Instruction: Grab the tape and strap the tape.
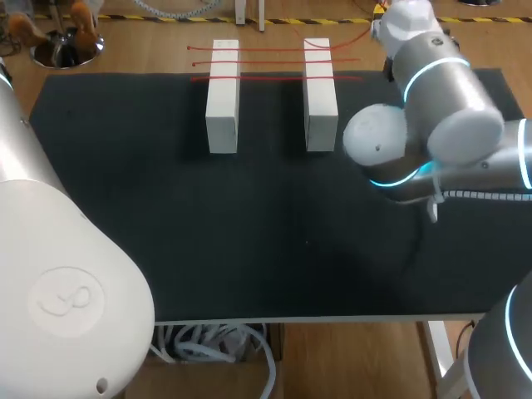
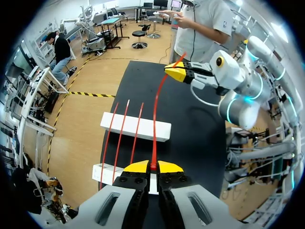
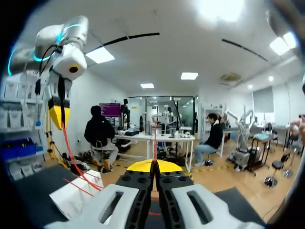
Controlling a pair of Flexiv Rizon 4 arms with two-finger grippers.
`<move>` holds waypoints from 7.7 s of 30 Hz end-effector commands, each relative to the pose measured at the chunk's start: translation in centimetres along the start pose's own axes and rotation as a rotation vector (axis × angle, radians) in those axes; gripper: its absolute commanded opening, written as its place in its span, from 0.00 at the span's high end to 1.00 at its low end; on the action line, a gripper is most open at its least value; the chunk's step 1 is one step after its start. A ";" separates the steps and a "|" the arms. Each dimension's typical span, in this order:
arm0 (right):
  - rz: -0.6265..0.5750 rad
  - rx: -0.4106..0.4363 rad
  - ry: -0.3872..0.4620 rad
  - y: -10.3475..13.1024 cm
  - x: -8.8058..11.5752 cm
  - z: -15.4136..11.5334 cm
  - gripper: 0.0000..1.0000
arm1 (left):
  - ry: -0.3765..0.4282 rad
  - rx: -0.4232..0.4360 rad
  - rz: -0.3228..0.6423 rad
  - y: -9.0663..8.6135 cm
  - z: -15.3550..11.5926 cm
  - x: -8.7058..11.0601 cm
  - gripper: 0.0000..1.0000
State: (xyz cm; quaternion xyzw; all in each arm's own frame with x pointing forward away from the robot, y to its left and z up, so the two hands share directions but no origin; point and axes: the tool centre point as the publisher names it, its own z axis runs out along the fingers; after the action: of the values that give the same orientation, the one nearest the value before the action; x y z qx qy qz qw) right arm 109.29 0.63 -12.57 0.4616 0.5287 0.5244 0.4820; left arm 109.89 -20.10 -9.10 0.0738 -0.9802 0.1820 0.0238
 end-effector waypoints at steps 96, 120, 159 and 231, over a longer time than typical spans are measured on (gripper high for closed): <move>-0.809 -0.029 -0.290 2.7 -0.3 2.2 1.00 | 0.003 -0.005 0.000 -0.1 -0.1 0.0 1.00; -0.783 0.123 -0.339 3.3 0.7 1.7 1.00 | 0.003 -0.005 0.000 -0.1 -0.1 0.0 1.00; -0.722 0.117 -0.315 4.5 1.4 1.8 1.00 | 0.003 -0.005 0.000 -0.1 -0.1 0.0 1.00; -1.071 0.184 -0.309 5.2 4.7 2.5 1.00 | 0.003 -0.005 0.000 -0.1 -0.1 0.0 1.00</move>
State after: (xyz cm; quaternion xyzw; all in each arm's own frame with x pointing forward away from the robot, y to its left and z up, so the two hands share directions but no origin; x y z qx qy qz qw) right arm 110.95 5.14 -7.93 0.2341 0.6537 0.0909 0.7139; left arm 109.87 -20.11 -9.10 0.0738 -0.9802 0.1823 0.0239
